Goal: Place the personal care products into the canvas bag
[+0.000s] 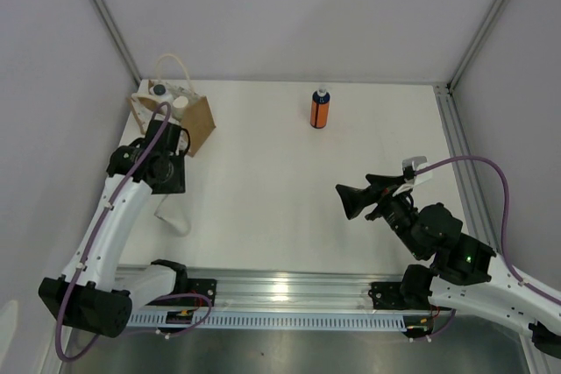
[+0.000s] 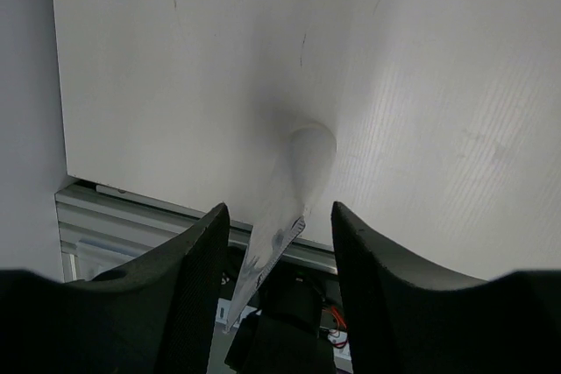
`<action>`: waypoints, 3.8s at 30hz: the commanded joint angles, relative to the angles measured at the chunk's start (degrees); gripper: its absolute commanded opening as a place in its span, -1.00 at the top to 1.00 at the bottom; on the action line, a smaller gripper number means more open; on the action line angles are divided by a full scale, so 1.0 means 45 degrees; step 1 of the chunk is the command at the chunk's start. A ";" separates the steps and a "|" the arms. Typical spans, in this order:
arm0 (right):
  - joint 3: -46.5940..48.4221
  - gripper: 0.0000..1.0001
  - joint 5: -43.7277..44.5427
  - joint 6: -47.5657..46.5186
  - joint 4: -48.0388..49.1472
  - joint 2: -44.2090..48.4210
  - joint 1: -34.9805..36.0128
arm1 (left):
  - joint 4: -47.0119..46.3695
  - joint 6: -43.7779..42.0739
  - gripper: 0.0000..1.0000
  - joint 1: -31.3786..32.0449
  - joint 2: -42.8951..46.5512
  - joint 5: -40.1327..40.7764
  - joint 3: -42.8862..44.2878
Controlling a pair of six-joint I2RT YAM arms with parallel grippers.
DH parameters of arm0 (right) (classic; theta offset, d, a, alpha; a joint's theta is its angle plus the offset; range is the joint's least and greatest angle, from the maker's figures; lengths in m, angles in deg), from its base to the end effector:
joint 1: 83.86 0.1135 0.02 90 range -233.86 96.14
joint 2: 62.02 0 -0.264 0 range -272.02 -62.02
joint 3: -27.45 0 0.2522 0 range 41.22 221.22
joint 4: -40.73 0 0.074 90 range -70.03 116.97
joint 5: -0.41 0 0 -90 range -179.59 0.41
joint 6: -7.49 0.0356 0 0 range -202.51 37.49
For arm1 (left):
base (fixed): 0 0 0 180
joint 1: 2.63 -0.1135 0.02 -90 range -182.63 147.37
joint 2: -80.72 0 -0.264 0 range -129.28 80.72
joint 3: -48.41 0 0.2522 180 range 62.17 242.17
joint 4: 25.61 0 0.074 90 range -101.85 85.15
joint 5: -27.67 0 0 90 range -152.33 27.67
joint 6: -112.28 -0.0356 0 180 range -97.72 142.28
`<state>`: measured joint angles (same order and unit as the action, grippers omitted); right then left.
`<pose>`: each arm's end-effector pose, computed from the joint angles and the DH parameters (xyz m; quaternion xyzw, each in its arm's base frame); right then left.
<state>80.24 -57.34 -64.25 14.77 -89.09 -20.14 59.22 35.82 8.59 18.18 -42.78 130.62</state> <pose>0.0685 0.0958 0.3427 -0.0823 0.7036 0.2961 0.6408 0.1798 -0.0235 0.3350 -0.0560 0.9615 0.1165 0.2426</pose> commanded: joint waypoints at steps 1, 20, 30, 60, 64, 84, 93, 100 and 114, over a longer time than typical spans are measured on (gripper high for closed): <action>0.0371 -0.95 0.0333 -0.0152 0.0154 0.0019 -0.0001 | -0.0129 0.0213 -0.08 -0.0111 -0.0202 0.0440 0.0083; 0.0332 -0.95 0.0587 -0.0171 0.0154 0.0019 -0.0040 | -0.0207 0.0058 0.99 -0.0189 -0.0847 -0.0418 0.0063; 0.0312 -0.95 0.0626 -0.0191 0.0193 -0.0020 -0.0040 | -0.1416 0.0505 0.99 -0.0131 -0.0789 -0.2291 0.0766; 0.0332 -0.94 0.0743 -0.0230 0.0232 -0.0254 -0.0059 | -0.3586 0.1190 -0.11 0.1314 -0.2391 -0.2372 0.1451; 0.0332 -0.95 0.0744 -0.0230 0.0213 -0.0234 -0.0059 | -0.3567 0.1385 -0.44 0.1353 -0.2196 -0.2352 0.1352; 0.0332 -0.94 0.0705 -0.0191 0.0154 -0.0039 -0.0059 | -0.4875 0.4842 -0.33 0.2467 -0.1393 0.0283 -0.1773; 0.0370 -0.94 0.0607 -0.0171 0.0115 0.0039 -0.0059 | -0.4640 0.5565 -0.22 0.2857 -0.1609 0.0890 -0.2259; 0.0331 -0.94 0.0626 -0.0171 0.0135 0.0117 -0.0059 | -0.5324 0.5564 -0.13 0.3131 -0.1453 0.1104 -0.2612; 0.0293 -0.94 0.0627 -0.0171 0.0174 0.0058 -0.0059 | -0.7023 0.4394 0.78 0.3150 -0.0281 0.0519 -0.3784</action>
<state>80.24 -55.37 -64.62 14.57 -88.81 -20.25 31.87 57.24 22.54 15.54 -39.89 113.72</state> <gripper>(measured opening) 0.971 0.250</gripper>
